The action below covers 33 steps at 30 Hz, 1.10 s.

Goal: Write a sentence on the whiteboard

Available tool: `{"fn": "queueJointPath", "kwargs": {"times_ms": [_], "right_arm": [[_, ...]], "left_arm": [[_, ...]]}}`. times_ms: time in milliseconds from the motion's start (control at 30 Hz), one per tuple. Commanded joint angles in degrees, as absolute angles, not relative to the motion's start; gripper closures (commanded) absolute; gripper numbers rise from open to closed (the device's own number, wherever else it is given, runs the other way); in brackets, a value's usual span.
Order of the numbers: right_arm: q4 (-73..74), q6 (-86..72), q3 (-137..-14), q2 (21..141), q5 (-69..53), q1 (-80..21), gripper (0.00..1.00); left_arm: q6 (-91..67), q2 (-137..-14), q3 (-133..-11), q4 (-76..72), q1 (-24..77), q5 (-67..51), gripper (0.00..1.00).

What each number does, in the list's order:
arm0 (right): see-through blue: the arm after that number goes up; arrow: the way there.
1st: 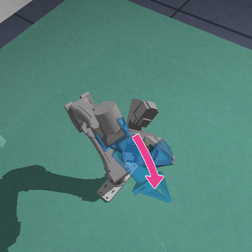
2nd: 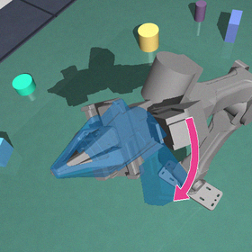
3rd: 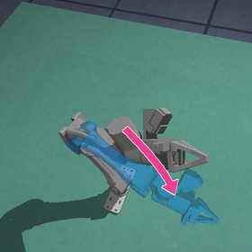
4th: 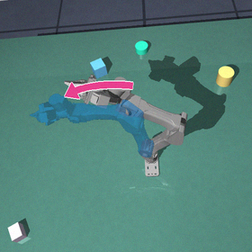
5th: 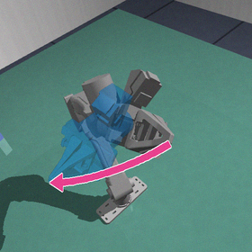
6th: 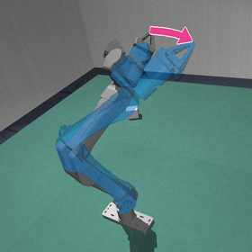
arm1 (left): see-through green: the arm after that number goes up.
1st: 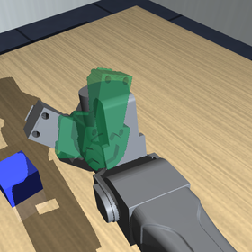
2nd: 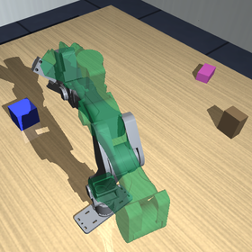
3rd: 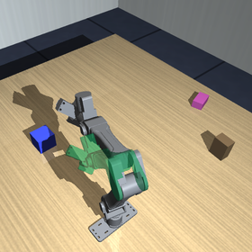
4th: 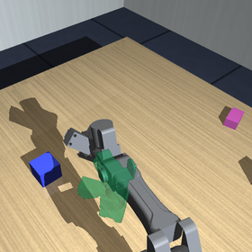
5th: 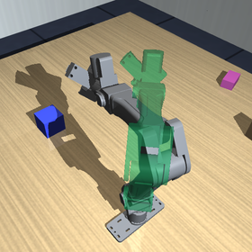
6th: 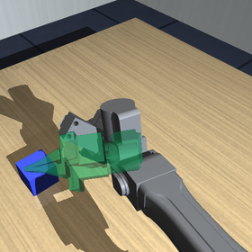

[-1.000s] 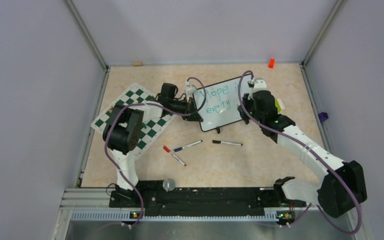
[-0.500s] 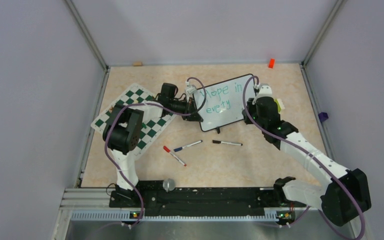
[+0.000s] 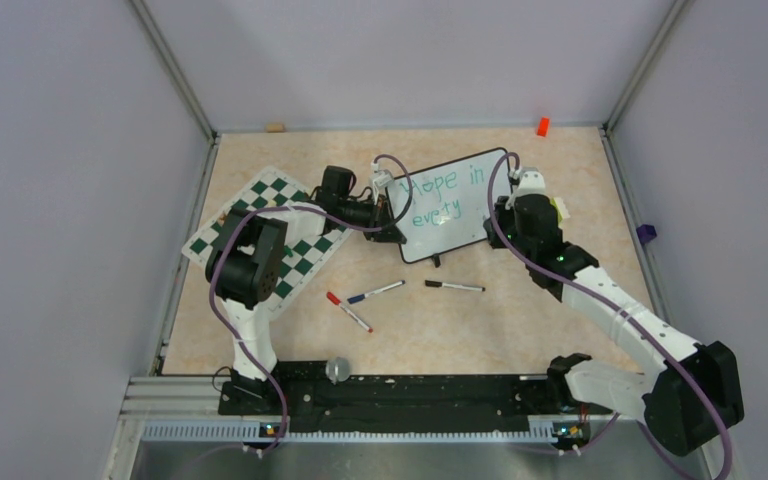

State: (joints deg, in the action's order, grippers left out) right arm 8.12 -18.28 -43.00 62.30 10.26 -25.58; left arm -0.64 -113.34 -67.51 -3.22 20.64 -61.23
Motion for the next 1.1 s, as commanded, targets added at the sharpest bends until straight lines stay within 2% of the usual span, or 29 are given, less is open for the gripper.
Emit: {"fn": "queueJointPath", "kwargs": {"times_ms": [0, 333, 1067], "right_arm": [[5.68, -18.47, -43.07, 60.77, 10.15, -24.89, 1.0], [5.89, -18.08, -43.66, 62.91, 7.08, -24.92, 1.0], [3.32, -16.94, -42.81, 63.54, 8.69, -24.99, 1.0]], "left_arm": [[2.21, -112.62, -67.54, -1.26, 22.02, -61.06, 1.0], [2.42, -112.61, -67.56, -1.19, 22.14, -60.81, 1.0], [2.68, -112.79, -67.91, -0.5, 22.26, -60.31, 1.0]]}}
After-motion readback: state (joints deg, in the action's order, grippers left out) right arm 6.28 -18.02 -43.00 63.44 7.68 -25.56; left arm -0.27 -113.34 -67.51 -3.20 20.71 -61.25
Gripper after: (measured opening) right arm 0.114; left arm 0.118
